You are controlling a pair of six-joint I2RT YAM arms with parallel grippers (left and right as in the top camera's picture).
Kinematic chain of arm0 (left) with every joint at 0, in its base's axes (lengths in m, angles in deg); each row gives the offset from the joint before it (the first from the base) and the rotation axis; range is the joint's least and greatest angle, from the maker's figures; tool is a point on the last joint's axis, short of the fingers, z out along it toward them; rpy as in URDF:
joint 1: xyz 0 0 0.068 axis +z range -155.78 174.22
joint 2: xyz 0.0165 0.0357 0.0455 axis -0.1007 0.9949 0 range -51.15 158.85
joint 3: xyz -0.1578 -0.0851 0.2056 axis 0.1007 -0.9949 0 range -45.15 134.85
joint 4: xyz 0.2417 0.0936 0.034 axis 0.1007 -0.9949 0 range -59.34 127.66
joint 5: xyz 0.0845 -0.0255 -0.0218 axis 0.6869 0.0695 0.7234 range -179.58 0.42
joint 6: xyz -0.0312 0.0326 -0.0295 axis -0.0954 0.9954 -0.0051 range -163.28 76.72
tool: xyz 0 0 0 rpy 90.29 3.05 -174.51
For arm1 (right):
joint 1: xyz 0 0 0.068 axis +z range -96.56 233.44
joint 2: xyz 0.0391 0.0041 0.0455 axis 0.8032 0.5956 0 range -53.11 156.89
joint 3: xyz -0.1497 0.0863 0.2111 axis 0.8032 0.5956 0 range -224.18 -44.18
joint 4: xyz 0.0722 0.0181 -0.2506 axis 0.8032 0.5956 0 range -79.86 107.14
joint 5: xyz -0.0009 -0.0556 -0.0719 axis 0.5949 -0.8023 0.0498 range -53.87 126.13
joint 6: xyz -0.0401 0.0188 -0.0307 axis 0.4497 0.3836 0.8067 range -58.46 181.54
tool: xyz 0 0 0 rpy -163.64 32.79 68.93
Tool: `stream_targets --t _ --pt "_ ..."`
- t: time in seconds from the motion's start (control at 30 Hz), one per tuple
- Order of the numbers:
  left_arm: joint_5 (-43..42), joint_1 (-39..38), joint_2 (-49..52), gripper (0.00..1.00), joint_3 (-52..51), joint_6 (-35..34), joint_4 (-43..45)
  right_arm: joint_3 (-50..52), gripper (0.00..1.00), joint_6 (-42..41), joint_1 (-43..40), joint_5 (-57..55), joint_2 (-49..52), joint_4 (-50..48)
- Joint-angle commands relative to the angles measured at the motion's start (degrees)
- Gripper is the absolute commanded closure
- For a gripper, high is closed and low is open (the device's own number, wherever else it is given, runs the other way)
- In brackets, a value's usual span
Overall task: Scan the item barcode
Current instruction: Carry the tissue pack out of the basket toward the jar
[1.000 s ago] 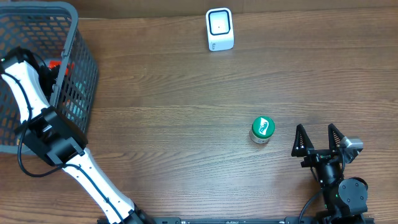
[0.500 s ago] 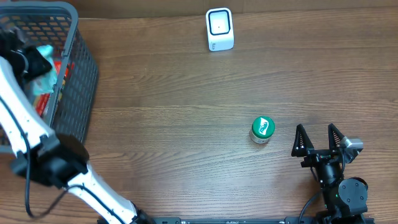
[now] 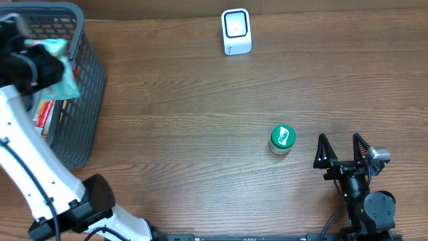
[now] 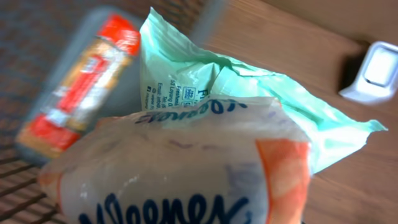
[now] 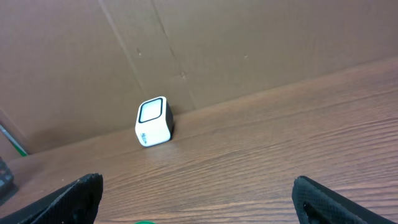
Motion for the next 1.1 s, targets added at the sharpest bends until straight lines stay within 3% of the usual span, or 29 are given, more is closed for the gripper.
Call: stream_targets --t 0.0,0.3,0.53,0.73,0.9,1.07 --pt "-0.76 -6.32 -0.61 0.72 -1.84 -0.31 0.15 0.61 0.0 0.26 -0.07 -0.11 -0.55 -0.15" --pt "-0.63 -25.2 -0.52 0.75 -19.69 -4.83 3.69 0.61 0.0 0.26 -0.07 -0.11 -0.55 -0.15" --pt "2.86 -42.64 -0.52 0.77 -42.1 -14.51 20.0 0.61 0.0 0.26 -0.07 -0.11 -0.55 -0.15" --pt "4.13 -56.46 -0.5 0.75 -60.67 -25.4 41.57 0.61 0.0 0.26 -0.07 -0.13 -0.55 -0.17" --pt "4.74 -63.36 -0.44 0.75 -69.88 -30.38 54.38 0.61 0.0 0.26 -0.07 -0.13 -0.55 -0.15" --pt "7.65 -65.42 -0.44 0.73 -73.11 -33.14 57.57 0.61 0.0 0.26 -0.07 -0.11 -0.55 -0.15"
